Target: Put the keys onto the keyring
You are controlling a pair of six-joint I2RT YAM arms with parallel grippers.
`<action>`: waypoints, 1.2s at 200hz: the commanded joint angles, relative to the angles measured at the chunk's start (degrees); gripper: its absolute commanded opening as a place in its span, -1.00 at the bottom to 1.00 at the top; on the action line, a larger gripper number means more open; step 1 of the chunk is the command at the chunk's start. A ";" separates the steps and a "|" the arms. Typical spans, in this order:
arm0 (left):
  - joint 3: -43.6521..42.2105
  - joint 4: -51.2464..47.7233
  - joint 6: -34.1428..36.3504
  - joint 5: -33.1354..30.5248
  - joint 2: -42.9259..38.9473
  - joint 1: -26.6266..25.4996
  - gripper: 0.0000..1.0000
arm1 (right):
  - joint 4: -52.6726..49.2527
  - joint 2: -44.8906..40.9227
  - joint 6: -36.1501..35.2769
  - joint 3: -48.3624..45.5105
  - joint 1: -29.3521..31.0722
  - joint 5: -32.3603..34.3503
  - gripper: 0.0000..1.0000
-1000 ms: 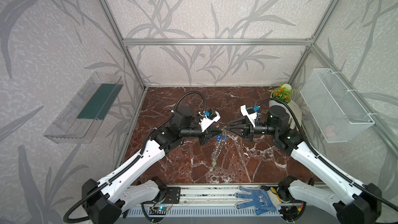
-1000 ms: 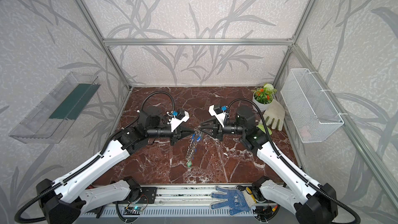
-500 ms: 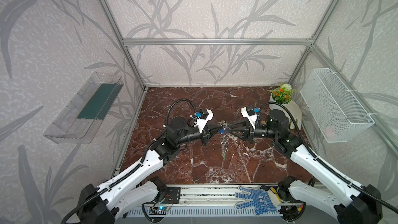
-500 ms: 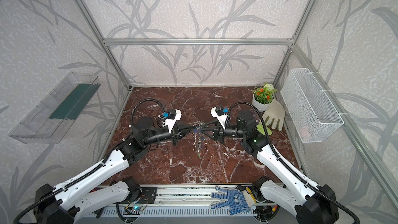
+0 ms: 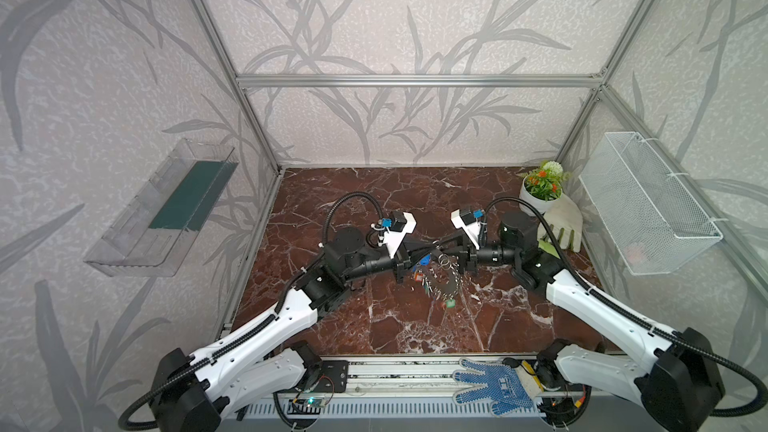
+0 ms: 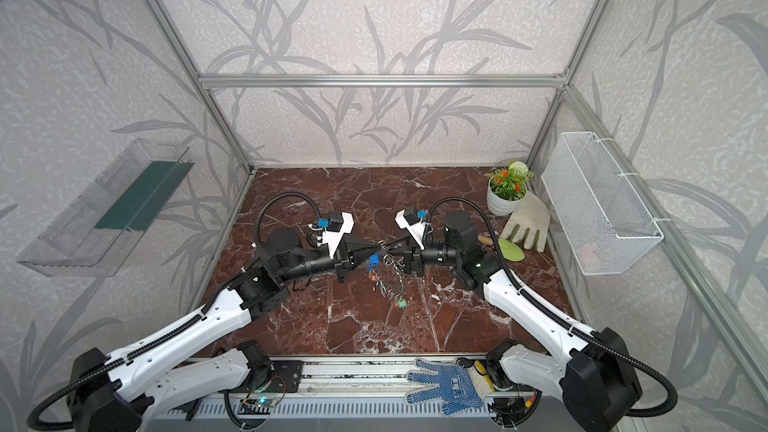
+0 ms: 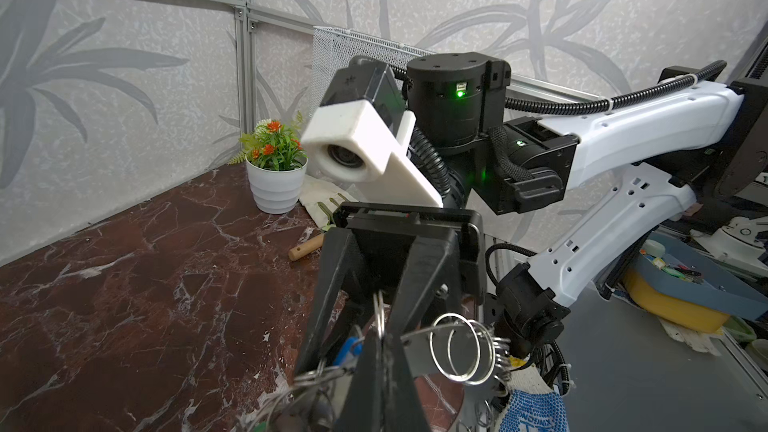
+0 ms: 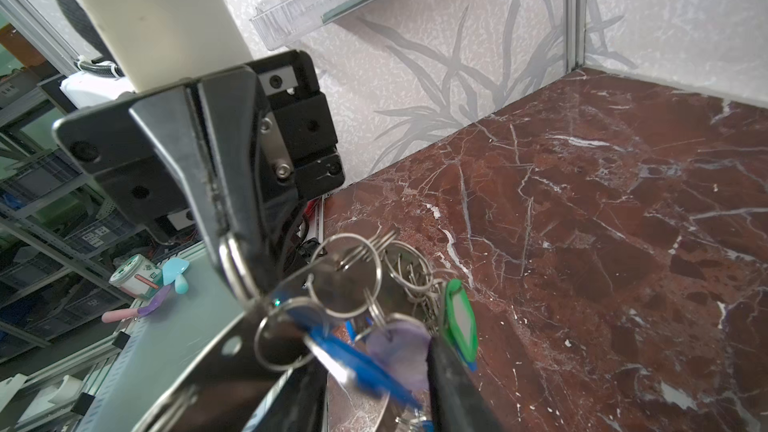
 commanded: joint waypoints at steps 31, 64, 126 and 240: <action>1.13 2.53 1.94 -4.76 -1.74 -0.27 -1.00 | -0.43 -1.56 -2.00 -0.10 0.44 1.12 -0.56; -0.30 1.51 2.42 -7.09 -3.74 -0.31 -1.00 | -5.33 -3.85 -4.35 -1.10 0.42 5.11 -0.73; -1.41 -1.83 2.61 -6.46 -5.26 -0.27 -1.00 | -7.66 -4.81 -5.09 0.67 0.46 7.83 -0.94; -2.95 -3.73 2.96 -5.61 -6.66 -0.27 -1.00 | -10.63 -6.04 -6.15 2.55 0.33 12.83 -1.00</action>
